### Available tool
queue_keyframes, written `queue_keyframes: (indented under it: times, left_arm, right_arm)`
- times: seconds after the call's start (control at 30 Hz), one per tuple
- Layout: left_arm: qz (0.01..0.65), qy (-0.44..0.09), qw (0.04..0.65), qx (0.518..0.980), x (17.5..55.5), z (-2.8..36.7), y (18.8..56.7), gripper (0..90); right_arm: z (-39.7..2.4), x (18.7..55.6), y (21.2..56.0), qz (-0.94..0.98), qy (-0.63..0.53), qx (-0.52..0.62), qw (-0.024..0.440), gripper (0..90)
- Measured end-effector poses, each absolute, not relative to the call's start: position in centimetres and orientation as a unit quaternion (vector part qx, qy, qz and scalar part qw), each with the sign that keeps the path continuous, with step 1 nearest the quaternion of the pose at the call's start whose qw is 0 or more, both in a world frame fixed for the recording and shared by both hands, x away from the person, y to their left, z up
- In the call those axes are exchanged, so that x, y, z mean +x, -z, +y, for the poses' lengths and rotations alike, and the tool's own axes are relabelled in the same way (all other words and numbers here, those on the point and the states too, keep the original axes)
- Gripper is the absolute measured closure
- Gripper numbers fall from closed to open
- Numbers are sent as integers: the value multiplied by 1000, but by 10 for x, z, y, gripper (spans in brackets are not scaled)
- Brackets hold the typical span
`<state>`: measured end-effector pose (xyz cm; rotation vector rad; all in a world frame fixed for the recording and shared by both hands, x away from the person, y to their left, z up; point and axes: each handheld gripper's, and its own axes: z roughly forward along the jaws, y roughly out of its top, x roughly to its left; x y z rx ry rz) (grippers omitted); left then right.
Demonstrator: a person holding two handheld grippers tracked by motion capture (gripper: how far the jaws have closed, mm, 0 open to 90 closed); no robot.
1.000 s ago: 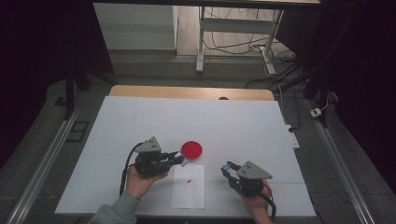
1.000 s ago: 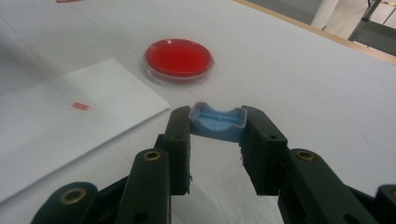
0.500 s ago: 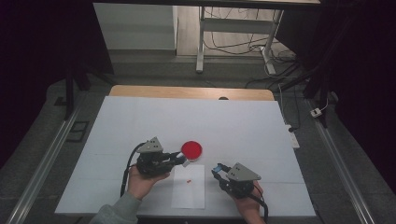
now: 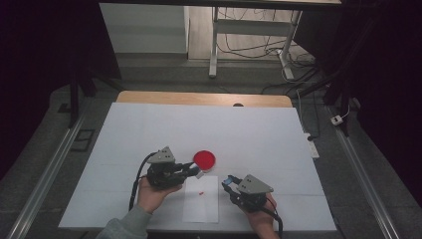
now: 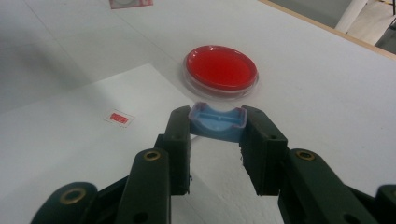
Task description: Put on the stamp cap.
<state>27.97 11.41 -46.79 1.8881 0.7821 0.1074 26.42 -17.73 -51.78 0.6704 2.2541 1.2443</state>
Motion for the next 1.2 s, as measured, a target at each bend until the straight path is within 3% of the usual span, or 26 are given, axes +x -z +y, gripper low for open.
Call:
queue_keyframes:
  times: [1.2]
  left_arm:
    - [314,-40,532,785,279,92,466,757]
  right_arm:
    - [-144,260,524,822,-457,231,249,642]
